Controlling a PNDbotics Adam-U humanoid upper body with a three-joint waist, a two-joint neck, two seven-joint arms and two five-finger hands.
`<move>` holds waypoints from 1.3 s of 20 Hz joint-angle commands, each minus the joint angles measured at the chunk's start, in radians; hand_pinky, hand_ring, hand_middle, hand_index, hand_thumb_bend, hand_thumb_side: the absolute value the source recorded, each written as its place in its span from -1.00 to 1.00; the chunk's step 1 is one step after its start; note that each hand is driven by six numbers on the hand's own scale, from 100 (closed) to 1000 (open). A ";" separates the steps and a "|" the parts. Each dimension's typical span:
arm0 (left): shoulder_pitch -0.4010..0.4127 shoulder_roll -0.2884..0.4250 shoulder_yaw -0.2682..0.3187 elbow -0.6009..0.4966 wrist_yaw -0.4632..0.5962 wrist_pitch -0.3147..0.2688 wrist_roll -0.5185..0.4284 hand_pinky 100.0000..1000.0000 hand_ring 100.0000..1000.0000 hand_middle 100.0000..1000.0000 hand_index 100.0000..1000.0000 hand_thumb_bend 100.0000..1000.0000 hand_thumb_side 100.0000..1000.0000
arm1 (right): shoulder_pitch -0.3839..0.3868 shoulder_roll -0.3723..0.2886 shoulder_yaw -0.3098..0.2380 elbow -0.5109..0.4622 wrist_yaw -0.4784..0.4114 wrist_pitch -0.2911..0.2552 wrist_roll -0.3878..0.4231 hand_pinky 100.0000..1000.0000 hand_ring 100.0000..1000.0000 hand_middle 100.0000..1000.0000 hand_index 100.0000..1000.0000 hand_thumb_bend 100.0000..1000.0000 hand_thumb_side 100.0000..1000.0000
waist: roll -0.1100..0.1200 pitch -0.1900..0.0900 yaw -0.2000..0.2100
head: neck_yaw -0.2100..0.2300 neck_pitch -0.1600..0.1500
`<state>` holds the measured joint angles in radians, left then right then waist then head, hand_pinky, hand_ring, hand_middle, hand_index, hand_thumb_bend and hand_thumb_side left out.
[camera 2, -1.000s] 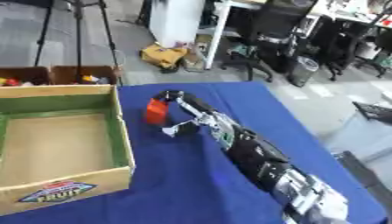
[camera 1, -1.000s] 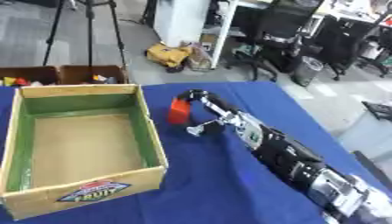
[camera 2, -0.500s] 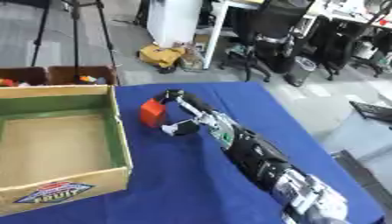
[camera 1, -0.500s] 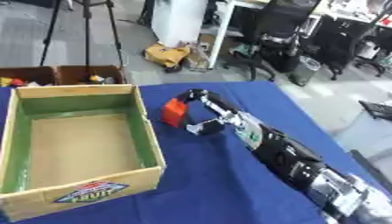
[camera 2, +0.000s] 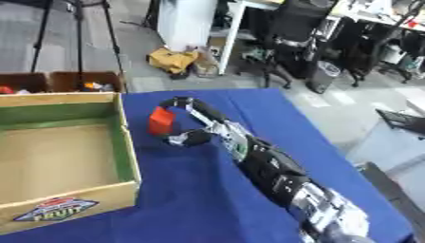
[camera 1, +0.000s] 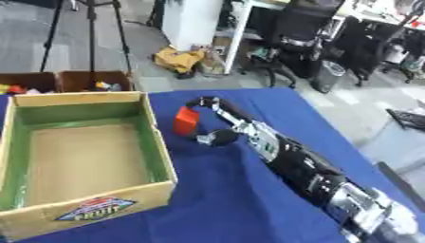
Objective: Pick up objects on the table and place them in the box.
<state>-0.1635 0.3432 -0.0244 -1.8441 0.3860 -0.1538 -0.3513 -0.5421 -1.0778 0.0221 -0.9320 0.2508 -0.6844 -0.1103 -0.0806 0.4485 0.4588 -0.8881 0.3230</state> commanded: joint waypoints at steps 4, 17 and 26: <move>-0.003 0.009 0.000 -0.017 0.000 -0.001 -0.004 0.04 0.11 -0.32 0.18 -0.19 0.96 | -0.034 -0.017 0.003 -0.020 0.033 0.028 -0.028 0.60 0.59 0.49 0.70 -0.18 -0.11 | 0.005 -0.018 0.007 | -0.010 -0.016; -0.003 0.004 0.001 -0.014 -0.006 0.000 -0.001 0.04 0.11 -0.32 0.18 -0.17 0.96 | -0.028 0.000 0.009 -0.018 0.011 0.062 -0.039 0.02 -0.24 0.25 0.53 -0.86 -1.00 | 0.003 -0.014 -0.006 | -0.011 -0.021; 0.001 0.003 0.002 -0.004 -0.006 0.008 -0.004 0.04 0.11 -0.31 0.18 -0.15 0.94 | -0.004 -0.015 0.004 -0.033 -0.065 0.072 -0.026 0.00 -0.22 0.21 0.54 -0.94 -1.00 | 0.004 -0.040 -0.038 | -0.010 -0.018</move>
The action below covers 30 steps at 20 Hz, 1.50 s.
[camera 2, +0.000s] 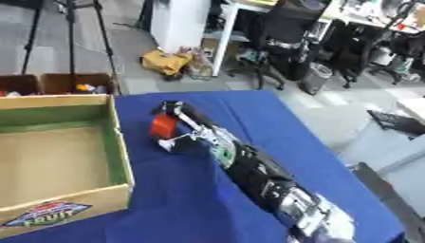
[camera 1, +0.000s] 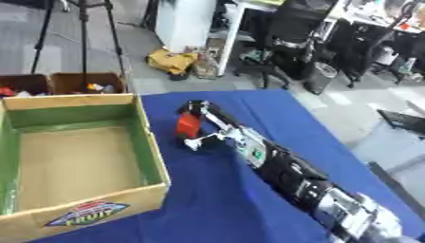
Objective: Pick up objects on the table and place them in the box.
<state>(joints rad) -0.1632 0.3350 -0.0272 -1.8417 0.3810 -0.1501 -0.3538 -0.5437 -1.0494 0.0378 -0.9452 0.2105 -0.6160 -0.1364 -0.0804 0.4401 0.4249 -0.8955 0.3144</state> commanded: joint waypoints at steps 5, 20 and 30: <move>0.004 0.011 0.006 0.005 0.003 0.015 -0.005 0.04 0.11 -0.31 0.18 -0.12 0.91 | 0.015 -0.062 -0.018 -0.045 -0.070 0.002 0.001 0.00 -0.22 0.21 0.54 -0.94 -1.00 | 0.000 -0.063 -0.030 | 0.000 -0.004; -0.004 0.009 -0.007 0.040 0.035 0.057 -0.029 0.03 0.10 -0.30 0.18 -0.03 0.81 | -0.021 -0.081 0.010 -0.253 -0.220 0.004 0.110 0.02 -0.22 0.24 0.56 -0.93 -1.00 | -0.037 -0.168 -0.006 | -0.008 0.016; -0.051 -0.020 -0.021 0.041 0.074 0.073 -0.046 0.03 0.10 -0.30 0.18 -0.01 0.76 | -0.138 0.058 0.100 -0.212 -0.103 -0.010 0.220 0.07 -0.21 0.26 0.57 -0.91 -1.00 | -0.041 -0.166 0.095 | -0.033 0.029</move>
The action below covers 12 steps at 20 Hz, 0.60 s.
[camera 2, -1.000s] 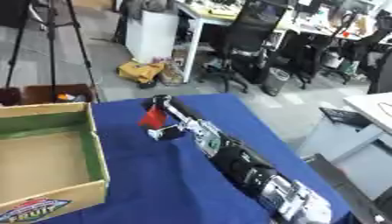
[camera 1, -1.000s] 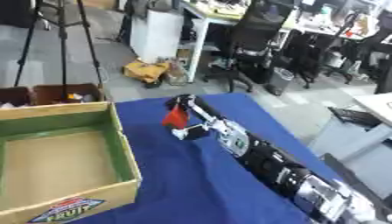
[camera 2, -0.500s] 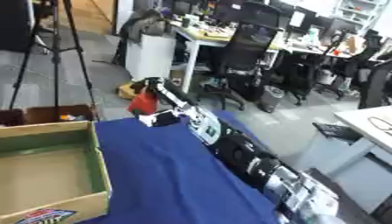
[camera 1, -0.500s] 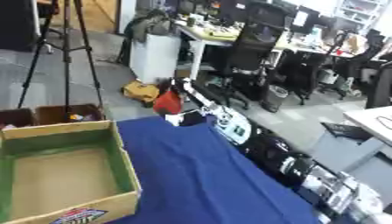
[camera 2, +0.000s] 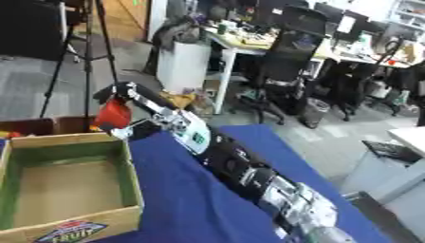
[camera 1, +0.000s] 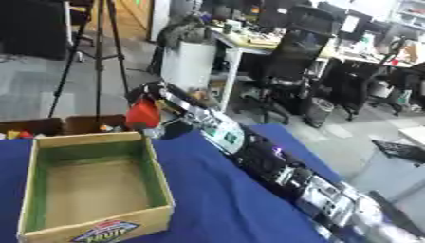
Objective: Pick up objects on the table and place them in the box.
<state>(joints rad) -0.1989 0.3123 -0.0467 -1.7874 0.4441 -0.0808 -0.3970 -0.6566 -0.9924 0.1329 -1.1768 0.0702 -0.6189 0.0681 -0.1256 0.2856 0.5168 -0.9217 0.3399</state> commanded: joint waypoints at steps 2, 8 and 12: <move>-0.024 -0.002 -0.002 -0.016 0.013 0.006 -0.004 0.03 0.10 -0.30 0.18 -0.01 0.76 | -0.036 0.027 0.015 0.046 0.076 -0.018 0.022 0.08 -0.21 0.27 0.57 -0.89 -1.00 | 0.003 -0.002 0.012 | -0.009 0.008; -0.034 -0.010 -0.001 -0.021 0.013 0.010 -0.005 0.03 0.10 -0.30 0.18 0.01 0.77 | -0.047 0.075 0.023 0.119 0.197 -0.056 0.000 0.15 -0.18 0.32 0.59 -0.84 -1.00 | -0.002 0.017 0.004 | -0.010 0.009; -0.036 -0.012 0.000 -0.021 0.007 0.011 -0.005 0.03 0.10 -0.30 0.18 0.02 0.77 | -0.046 0.088 0.028 0.130 0.265 -0.089 -0.013 0.30 -0.02 0.46 0.67 -0.84 -1.00 | -0.003 0.024 -0.010 | -0.010 0.006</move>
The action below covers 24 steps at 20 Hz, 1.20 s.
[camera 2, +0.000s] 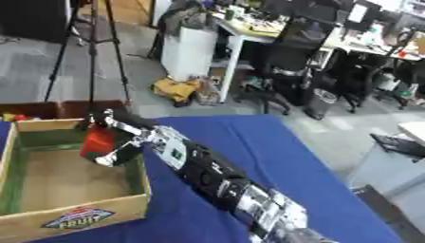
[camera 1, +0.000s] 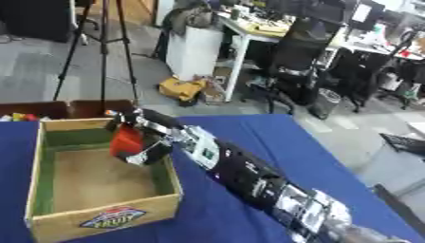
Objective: Pick up objects on the table and place them in the box.
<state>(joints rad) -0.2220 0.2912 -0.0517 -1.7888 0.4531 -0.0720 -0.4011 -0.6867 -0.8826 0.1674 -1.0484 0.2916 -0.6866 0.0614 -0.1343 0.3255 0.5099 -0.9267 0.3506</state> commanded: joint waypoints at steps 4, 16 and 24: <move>-0.012 0.009 0.006 -0.018 -0.005 0.002 0.000 0.03 0.10 -0.30 0.18 0.02 0.78 | -0.014 -0.014 -0.008 0.010 0.103 -0.047 -0.017 0.41 0.19 0.52 0.72 -0.68 -1.00 | 0.005 -0.013 -0.009 | -0.004 -0.006; -0.009 0.007 0.007 -0.014 -0.013 0.002 0.001 0.02 0.10 -0.30 0.18 0.04 0.78 | -0.007 -0.017 -0.012 -0.001 0.146 -0.094 -0.075 0.90 0.93 0.67 0.78 0.01 0.22 | 0.006 -0.010 -0.034 | -0.002 -0.010; 0.013 0.010 0.014 0.000 -0.016 0.004 0.008 0.02 0.10 -0.30 0.17 0.05 0.77 | 0.004 -0.020 -0.053 -0.117 0.069 -0.069 -0.143 0.68 0.62 0.40 0.68 -0.81 -0.65 | 0.020 -0.040 -0.102 | 0.061 -0.013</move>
<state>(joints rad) -0.2069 0.2910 -0.0498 -1.7809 0.4390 -0.0679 -0.3967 -0.6726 -0.8658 0.1353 -1.1241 0.3840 -0.7625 -0.0628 -0.1214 0.3041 0.4033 -0.8799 0.3489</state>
